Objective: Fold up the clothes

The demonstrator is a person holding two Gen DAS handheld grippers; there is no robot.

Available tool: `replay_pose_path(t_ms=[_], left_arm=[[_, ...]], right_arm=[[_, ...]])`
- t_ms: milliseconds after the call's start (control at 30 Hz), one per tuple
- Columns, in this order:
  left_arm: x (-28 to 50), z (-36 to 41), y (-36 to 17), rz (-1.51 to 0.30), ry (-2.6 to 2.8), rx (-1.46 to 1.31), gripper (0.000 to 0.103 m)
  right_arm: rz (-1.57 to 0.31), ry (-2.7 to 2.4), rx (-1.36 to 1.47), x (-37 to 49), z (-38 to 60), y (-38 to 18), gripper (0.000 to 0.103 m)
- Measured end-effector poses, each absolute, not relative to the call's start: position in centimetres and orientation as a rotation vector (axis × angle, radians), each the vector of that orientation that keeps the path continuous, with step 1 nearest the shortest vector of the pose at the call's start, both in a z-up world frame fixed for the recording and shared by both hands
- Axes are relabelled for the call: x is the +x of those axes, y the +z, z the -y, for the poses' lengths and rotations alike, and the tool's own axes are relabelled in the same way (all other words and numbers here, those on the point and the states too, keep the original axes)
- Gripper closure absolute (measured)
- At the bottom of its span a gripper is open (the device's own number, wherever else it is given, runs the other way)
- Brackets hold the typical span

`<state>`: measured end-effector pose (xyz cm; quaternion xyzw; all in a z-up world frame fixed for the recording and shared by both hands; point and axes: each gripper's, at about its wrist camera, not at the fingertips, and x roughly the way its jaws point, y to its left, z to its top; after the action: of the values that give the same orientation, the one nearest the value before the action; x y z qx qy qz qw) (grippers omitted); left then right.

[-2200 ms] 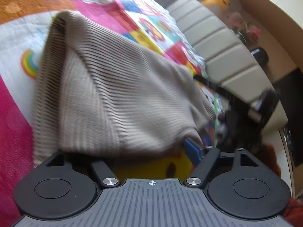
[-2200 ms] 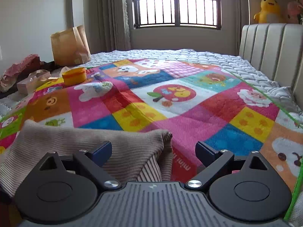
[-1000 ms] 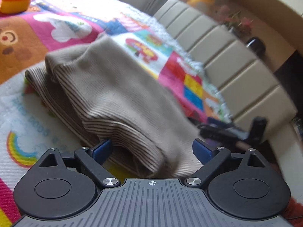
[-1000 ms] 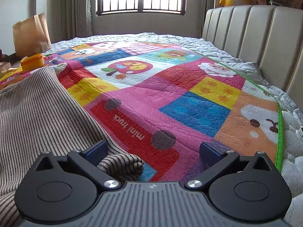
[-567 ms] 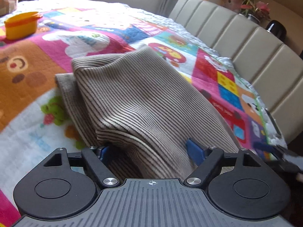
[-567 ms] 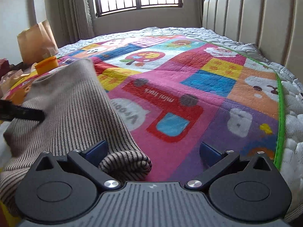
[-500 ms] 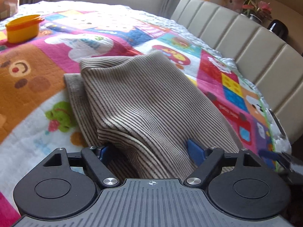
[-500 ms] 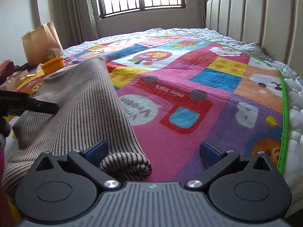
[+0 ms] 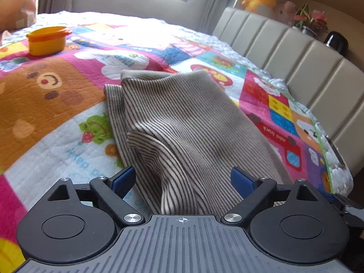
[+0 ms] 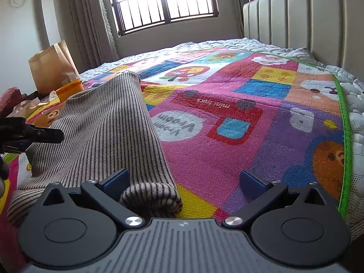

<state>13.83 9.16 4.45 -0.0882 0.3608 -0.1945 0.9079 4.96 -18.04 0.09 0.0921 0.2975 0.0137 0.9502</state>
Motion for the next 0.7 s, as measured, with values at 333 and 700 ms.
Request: replay_pose_path(t_ms=[333,700], left_arm=[[10.7,-7.1,5.4,-0.716,-0.491,-0.159,0.004],[10.2,-7.4,2.3,-0.787,-0.438,-0.143,0.000]], right_arm=[[-0.579,-0.007,0.171,4.4,17.5,-0.1,0.000],[-0.594,0.052,0.196,3.5,18.8,0.2,0.000]])
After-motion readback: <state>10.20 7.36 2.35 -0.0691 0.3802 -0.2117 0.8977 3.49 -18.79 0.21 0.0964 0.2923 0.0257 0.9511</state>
